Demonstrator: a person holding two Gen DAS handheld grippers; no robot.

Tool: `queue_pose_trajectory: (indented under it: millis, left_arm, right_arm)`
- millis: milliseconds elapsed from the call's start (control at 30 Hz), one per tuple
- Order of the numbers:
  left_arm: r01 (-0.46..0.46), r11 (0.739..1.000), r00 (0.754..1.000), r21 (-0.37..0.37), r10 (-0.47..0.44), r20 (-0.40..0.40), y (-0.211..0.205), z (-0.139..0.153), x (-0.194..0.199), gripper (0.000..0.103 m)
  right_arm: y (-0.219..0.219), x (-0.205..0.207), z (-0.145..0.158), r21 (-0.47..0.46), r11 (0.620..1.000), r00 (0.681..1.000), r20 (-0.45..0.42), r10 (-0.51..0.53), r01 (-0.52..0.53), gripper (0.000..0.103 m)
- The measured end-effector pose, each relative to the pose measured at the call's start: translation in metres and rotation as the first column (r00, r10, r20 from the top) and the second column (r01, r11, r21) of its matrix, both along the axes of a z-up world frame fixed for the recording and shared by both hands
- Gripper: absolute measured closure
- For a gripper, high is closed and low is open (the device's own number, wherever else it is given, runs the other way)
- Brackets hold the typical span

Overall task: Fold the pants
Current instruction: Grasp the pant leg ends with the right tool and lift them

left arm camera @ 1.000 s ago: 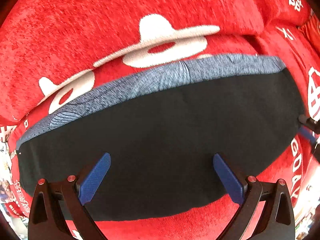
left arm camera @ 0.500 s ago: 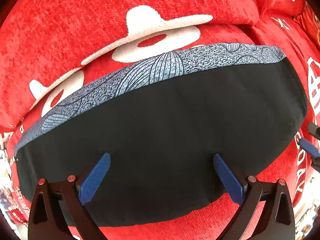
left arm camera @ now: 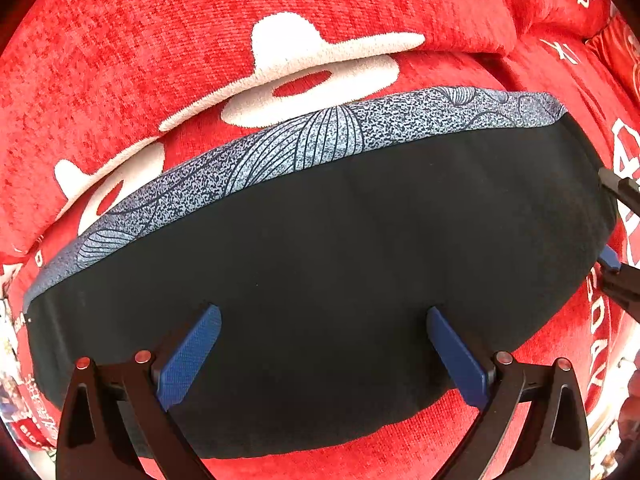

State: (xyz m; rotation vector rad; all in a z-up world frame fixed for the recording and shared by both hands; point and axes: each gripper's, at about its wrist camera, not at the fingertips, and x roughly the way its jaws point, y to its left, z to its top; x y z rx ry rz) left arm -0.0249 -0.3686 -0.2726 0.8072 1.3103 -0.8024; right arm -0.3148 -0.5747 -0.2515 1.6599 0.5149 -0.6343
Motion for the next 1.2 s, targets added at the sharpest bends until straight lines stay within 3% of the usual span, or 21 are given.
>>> queue_pose_trajectory:
  millis: [33, 100, 133, 367, 433, 533, 567, 633, 700, 800, 933, 1000, 1067, 1200]
  left_arm:
    - [-0.011, 1.0, 1.0, -0.004, 0.011, -0.01, 0.001, -0.001, 0.002, 0.003]
    - [-0.027, 0.999, 0.999, -0.026, 0.026, -0.032, 0.001, 0.004, 0.004, 0.018]
    - [-0.025, 0.999, 1.0, -0.031, 0.024, -0.02, -0.001, 0.008, 0.004, 0.026]
    - [-0.066, 0.988, 0.993, -0.143, 0.079, 0.088, -0.043, 0.031, 0.025, 0.026]
    - [-0.086, 0.988, 0.989, -0.131, 0.101, 0.112, -0.058, 0.022, 0.032, 0.026]
    - [-0.108, 0.993, 0.988, -0.045, 0.112, 0.107, -0.067, -0.013, 0.03, 0.025]
    - [-0.099, 0.992, 0.983, -0.076, 0.11, 0.144, -0.066, -0.011, 0.027, 0.024]
    - [-0.031, 0.997, 0.976, -0.068, 0.045, 0.213, -0.068, -0.008, 0.017, 0.023]
    - [-0.027, 0.998, 0.982, -0.061, 0.038, 0.187, -0.066, -0.003, 0.022, 0.024]
    - [-0.111, 0.989, 0.99, -0.1, 0.119, 0.072, -0.048, 0.011, 0.041, 0.024]
    - [-0.148, 0.974, 0.986, -0.174, 0.159, 0.049, -0.006, 0.037, 0.063, 0.024]
    - [-0.147, 0.972, 0.986, -0.185, 0.158, 0.045, 0.017, 0.044, 0.082, 0.024]
    - [-0.15, 0.972, 0.987, -0.182, 0.159, 0.036, 0.044, 0.047, 0.099, 0.024]
    - [-0.196, 0.968, 0.979, -0.155, 0.201, 0.016, 0.1, 0.057, 0.113, 0.024]
  right_arm:
    - [0.0, -0.003, -0.005, 0.026, 0.999, 0.999, 0.04, -0.029, 0.028, 0.041]
    - [0.001, -0.009, -0.014, 0.088, 0.995, 0.994, 0.094, -0.056, 0.048, 0.089]
    - [0.004, -0.013, -0.021, 0.128, 0.989, 0.984, 0.158, -0.088, 0.068, 0.089]
    - [0.011, -0.007, 0.006, 0.07, 0.997, 0.971, 0.233, -0.054, 0.038, 0.089]
    - [0.011, 0.0, 0.021, 0.029, 1.0, 0.973, 0.23, -0.005, -0.002, 0.089]
    - [0.011, 0.013, 0.041, -0.015, 0.999, 0.975, 0.216, 0.05, -0.048, 0.089]
    - [0.01, 0.017, 0.044, -0.023, 0.998, 0.974, 0.219, 0.06, -0.057, 0.089]
    - [0.01, 0.026, 0.054, -0.052, 0.995, 0.972, 0.219, 0.091, -0.082, 0.089]
    - [0.01, 0.037, 0.066, -0.092, 0.988, 0.967, 0.212, 0.139, -0.121, 0.089]
    - [0.014, 0.055, 0.089, -0.17, 0.964, 0.955, 0.182, 0.235, -0.205, 0.089]
    - [0.028, 0.082, 0.124, -0.279, 0.901, 0.923, 0.096, 0.372, -0.334, 0.089]
    - [0.04, 0.101, 0.143, -0.343, 0.844, 0.896, 0.016, 0.444, -0.412, 0.089]
    - [0.061, 0.127, 0.163, -0.41, 0.757, 0.851, -0.111, 0.513, -0.509, 0.089]
    - [0.106, 0.174, 0.178, -0.454, 0.636, 0.777, -0.27, 0.569, -0.624, 0.089]
